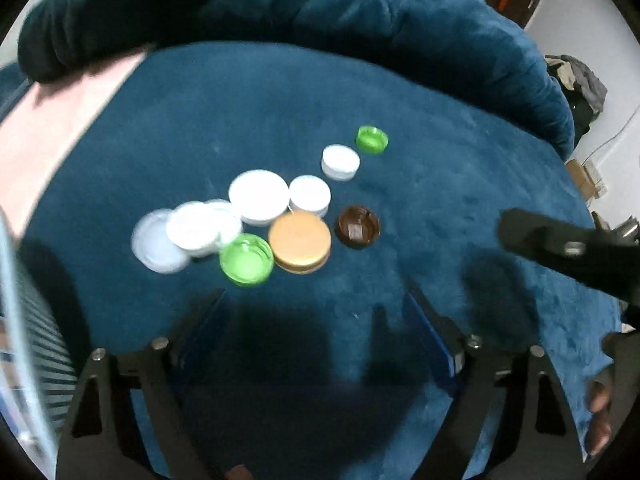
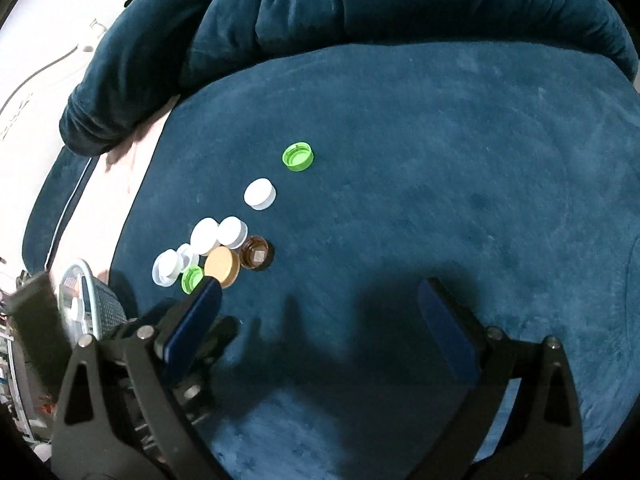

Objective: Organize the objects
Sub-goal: 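Move both tools back to the caps on the blanket, then grasp the gold cap with the left tool while the right tool grasps the brown cap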

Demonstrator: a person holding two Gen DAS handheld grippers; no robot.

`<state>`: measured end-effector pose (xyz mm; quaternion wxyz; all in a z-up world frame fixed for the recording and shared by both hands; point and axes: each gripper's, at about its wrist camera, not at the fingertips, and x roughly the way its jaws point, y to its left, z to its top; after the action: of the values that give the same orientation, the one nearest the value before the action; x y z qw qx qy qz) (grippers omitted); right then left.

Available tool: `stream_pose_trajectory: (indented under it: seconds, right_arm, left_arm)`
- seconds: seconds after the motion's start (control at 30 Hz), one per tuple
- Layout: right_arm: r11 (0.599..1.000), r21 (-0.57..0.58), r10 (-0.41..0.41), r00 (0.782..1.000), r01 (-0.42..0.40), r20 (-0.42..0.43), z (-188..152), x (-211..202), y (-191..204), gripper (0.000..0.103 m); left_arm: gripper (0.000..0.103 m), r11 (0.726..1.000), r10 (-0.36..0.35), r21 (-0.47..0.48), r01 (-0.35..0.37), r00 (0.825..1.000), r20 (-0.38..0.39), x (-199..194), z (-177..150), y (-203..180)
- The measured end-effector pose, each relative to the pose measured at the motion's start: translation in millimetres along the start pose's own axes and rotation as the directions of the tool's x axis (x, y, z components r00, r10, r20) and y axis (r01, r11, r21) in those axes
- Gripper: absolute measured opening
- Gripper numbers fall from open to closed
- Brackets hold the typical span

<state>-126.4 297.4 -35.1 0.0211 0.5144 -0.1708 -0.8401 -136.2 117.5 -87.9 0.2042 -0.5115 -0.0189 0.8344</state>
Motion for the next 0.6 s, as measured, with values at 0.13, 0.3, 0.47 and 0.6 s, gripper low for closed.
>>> stream_pose_trajectory:
  seconds: [0.13, 0.3, 0.47, 0.6]
  right_arm:
    - [1.0, 0.007, 0.007, 1.0, -0.007, -0.005, 2.2, 0.7, -4.2, 0.099]
    - [1.0, 0.015, 0.006, 1.0, -0.005, -0.011, 1.5, 2.5, -7.9, 0.099]
    - [1.0, 0.005, 0.003, 0.999, -0.003, -0.032, 1.1, 9.7, -8.0, 0.099]
    - [1.0, 0.001, 0.006, 0.999, -0.006, -0.038, 2.6, 12.4, -7.6, 0.099]
  left_arm:
    - [0.086, 1.0, 0.013, 0.006, -0.013, 1.0, 0.008, 18.5, 1.1, 1.6]
    - [0.083, 0.996, 0.08, 0.029, -0.082, 0.995, 0.058, 26.2, 12.4, 5.8]
    - [0.07, 0.99, 0.109, 0.086, -0.116, 0.991, 0.074, 28.4, 15.1, 5.7]
    - [0.069, 0.988, 0.093, 0.114, -0.102, 0.993, 0.078, 22.4, 15.2, 1.0]
